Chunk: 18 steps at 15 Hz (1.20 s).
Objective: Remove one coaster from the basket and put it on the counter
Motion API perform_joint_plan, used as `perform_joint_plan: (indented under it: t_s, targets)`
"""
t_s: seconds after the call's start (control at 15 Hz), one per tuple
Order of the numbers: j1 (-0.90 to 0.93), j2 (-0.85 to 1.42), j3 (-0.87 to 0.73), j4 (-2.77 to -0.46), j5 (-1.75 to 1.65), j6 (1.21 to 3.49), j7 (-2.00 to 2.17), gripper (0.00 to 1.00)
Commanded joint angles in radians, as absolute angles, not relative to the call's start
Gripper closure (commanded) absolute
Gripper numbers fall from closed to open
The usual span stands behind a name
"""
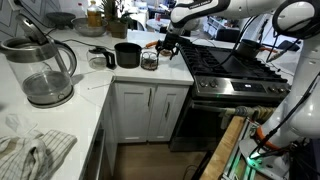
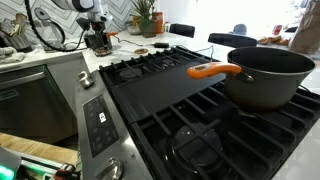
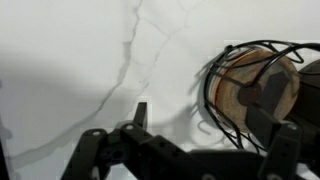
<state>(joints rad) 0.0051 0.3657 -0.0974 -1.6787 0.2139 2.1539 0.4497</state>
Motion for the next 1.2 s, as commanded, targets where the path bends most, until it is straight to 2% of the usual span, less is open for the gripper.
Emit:
perform_joint_plan:
  t_s: [0.0,0.47,0.53,0.6,0.67,0.87,1.13]
  targets:
    - [-0.003,0.367,-0.081,-1.680,0.174,2.173,0.370,0.00]
    - [-0.013,0.405,-0.076,-1.661,0.164,2.270,0.270,0.02]
    - [-0.016,0.411,-0.072,-1.660,0.169,2.289,0.249,0.20]
    - [-0.018,0.417,-0.069,-1.658,0.171,2.308,0.233,0.27]
    - [-0.023,0.423,-0.062,-1.656,0.180,2.324,0.206,0.28]
    - [-0.027,0.441,-0.056,-1.649,0.181,2.355,0.175,0.53]
    - [-0.031,0.445,-0.042,-1.640,0.186,2.346,0.136,0.81]
